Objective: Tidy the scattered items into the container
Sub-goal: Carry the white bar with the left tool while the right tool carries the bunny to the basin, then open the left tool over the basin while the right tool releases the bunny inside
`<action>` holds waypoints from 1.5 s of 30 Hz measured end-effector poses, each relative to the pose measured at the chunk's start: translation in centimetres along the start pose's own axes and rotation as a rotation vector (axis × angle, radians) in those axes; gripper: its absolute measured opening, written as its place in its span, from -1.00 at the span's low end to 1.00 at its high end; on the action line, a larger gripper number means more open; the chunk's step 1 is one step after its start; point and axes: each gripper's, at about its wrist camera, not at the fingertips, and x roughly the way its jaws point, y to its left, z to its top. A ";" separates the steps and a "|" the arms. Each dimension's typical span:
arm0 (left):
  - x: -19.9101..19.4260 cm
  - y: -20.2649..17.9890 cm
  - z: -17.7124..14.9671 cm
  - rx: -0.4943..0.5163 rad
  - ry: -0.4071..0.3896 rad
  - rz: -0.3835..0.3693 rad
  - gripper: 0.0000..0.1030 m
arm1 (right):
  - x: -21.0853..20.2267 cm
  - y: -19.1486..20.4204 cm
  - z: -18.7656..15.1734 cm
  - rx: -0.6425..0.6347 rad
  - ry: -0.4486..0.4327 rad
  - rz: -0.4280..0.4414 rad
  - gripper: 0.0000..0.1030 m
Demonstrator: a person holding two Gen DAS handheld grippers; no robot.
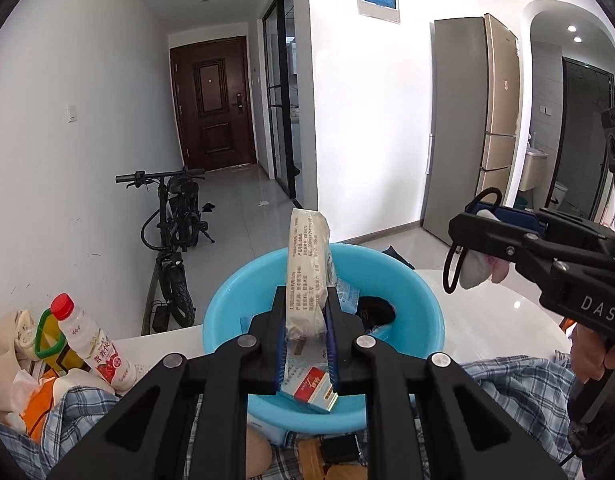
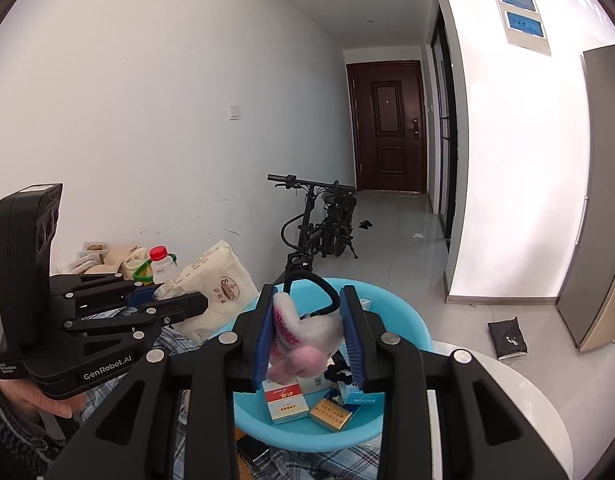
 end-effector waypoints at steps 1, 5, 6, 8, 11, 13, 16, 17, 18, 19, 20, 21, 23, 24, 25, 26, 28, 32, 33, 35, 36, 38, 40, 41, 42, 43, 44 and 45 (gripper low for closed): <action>0.8 0.1 0.3 0.002 0.017 -0.004 -0.69 | 0.5 -0.3 0.2 0.004 0.006 -0.007 -0.42; 3.5 0.2 1.2 0.011 0.049 -0.003 -0.69 | 2.2 -1.5 0.4 0.019 0.036 -0.023 -0.42; 4.1 0.2 1.4 0.010 0.054 0.003 -0.69 | 2.6 -1.9 0.5 0.024 0.046 -0.027 -0.42; 5.6 0.6 1.7 -0.004 0.072 0.006 -0.69 | 3.6 -2.6 0.4 0.032 0.066 -0.038 -0.42; 8.3 1.5 1.9 -0.036 0.119 0.003 -0.69 | 5.4 -3.6 0.4 0.055 0.109 -0.046 -0.42; 10.1 2.1 1.8 -0.053 0.150 0.009 -0.69 | 6.5 -4.2 0.2 0.070 0.139 -0.045 -0.42; 12.5 3.0 1.5 -0.074 0.189 0.023 -0.69 | 8.1 -5.1 -0.1 0.084 0.172 -0.057 -0.42; 13.3 3.3 1.4 -0.081 0.200 0.027 -0.69 | 8.6 -5.4 -0.2 0.086 0.182 -0.061 -0.42; 14.0 3.5 1.3 -0.089 0.213 0.030 -0.69 | 9.1 -5.6 -0.3 0.085 0.191 -0.066 -0.42; 14.7 3.8 1.1 -0.095 0.224 0.032 -0.69 | 9.7 -5.8 -0.2 0.087 0.199 -0.072 -0.41; 15.3 3.9 1.0 -0.098 0.235 0.034 -0.69 | 10.3 -6.0 -0.3 0.090 0.209 -0.078 -0.41; 16.0 4.1 0.9 -0.102 0.245 0.038 -0.69 | 10.9 -6.2 -0.3 0.093 0.220 -0.081 -0.42; 17.2 4.6 0.7 -0.108 0.264 0.050 -0.69 | 11.8 -6.7 -0.5 0.094 0.240 -0.095 -0.42; 17.7 4.9 0.6 -0.112 0.271 0.057 -0.69 | 12.2 -6.9 -0.5 0.093 0.250 -0.099 -0.41; 18.1 5.0 0.5 -0.117 0.278 0.061 -0.69 | 12.6 -7.1 -0.6 0.094 0.260 -0.102 -0.42; 18.4 5.1 0.4 -0.121 0.285 0.062 -0.69 | 13.1 -7.4 -0.6 0.099 0.268 -0.105 -0.42; 19.1 5.3 0.1 -0.131 0.295 0.066 -0.69 | 13.7 -7.9 -0.6 0.111 0.284 -0.103 -0.41; 20.3 5.3 -0.3 -0.139 0.329 0.059 -0.69 | 14.7 -8.4 -0.7 0.122 0.312 -0.106 -0.41; 20.5 5.3 -0.4 -0.142 0.335 0.058 -0.69 | 14.8 -8.6 -0.7 0.124 0.319 -0.105 -0.41; 20.9 5.4 -0.7 -0.147 0.342 0.059 -0.69 | 15.2 -8.8 -0.8 0.127 0.335 -0.104 -0.41; 21.1 5.4 -0.9 -0.148 0.346 0.061 -0.69 | 15.3 -8.8 -0.8 0.126 0.345 -0.103 -0.41; 21.4 5.4 -1.1 -0.149 0.355 0.059 -0.69 | 15.6 -8.9 -0.9 0.126 0.360 -0.101 -0.41; 21.5 5.3 -1.2 -0.146 0.360 0.061 -0.69 | 15.8 -8.9 -1.0 0.120 0.370 -0.106 -0.41; 21.5 5.3 -1.2 -0.144 0.361 0.061 -0.69 | 15.9 -8.8 -1.1 0.117 0.373 -0.109 -0.41; 21.5 5.3 -1.2 -0.145 0.361 0.062 -0.69 | 16.0 -8.8 -1.2 0.115 0.375 -0.109 -0.41; 21.4 5.3 -1.2 -0.147 0.360 0.062 -0.69 | 16.0 -8.8 -1.2 0.114 0.378 -0.109 -0.41; 21.4 5.3 -1.1 -0.148 0.358 0.061 -0.69 | 16.0 -8.8 -1.3 0.114 0.379 -0.110 -0.41; 21.3 5.3 -1.0 -0.148 0.357 0.061 -0.69 | 16.0 -8.7 -1.3 0.114 0.381 -0.109 -0.41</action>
